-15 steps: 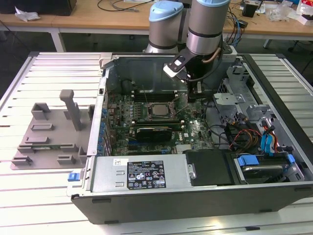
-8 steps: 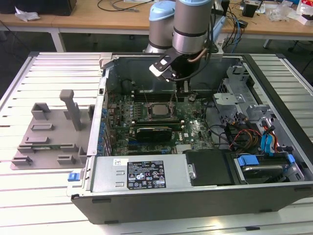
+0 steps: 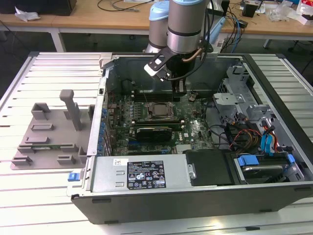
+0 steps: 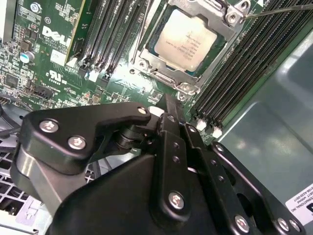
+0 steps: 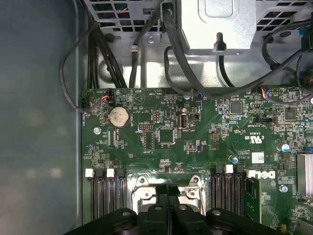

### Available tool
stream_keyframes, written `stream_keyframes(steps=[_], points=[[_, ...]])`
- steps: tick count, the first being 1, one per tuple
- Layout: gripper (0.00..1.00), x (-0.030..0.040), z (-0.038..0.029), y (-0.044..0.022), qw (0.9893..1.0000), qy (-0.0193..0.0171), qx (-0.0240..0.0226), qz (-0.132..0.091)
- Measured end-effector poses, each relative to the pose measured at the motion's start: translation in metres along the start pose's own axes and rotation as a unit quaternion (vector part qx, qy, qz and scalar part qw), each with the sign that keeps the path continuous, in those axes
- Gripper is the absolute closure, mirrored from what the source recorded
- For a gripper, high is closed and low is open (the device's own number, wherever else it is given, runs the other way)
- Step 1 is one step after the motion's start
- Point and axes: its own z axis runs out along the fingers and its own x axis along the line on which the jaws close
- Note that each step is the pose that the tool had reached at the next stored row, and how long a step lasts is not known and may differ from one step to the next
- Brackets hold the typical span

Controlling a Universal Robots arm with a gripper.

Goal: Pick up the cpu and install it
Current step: 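Close the cpu cover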

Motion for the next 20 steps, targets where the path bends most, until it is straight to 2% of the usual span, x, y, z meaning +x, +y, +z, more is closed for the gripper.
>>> stream_keyframes(steps=[2,3,5,10,15,16,18,20], points=[[0.89,0.0,0.0,0.0,1.0,0.0001,0.0013,0.0],[0.89,0.0,0.0,-0.0001,1.0,0.0,0.0061,0.0],[0.89,0.0,0.0001,-0.0002,1.0,0.0,0.0062,0.0],[0.89,-0.0007,0.003,-0.0246,1.0,0.0001,0.0054,0.0],[0.89,-0.0078,0.0057,-0.0336,1.0,0.0001,0.0054,0.0],[0.89,-0.0096,0.0062,-0.0373,1.0,0.0001,0.0054,0.0],[0.89,-0.0096,0.0063,-0.0374,0.9997,0.0009,0.0053,-0.024],[0.89,-0.0096,0.0065,-0.0373,0.9971,0.0027,0.0052,-0.075]])
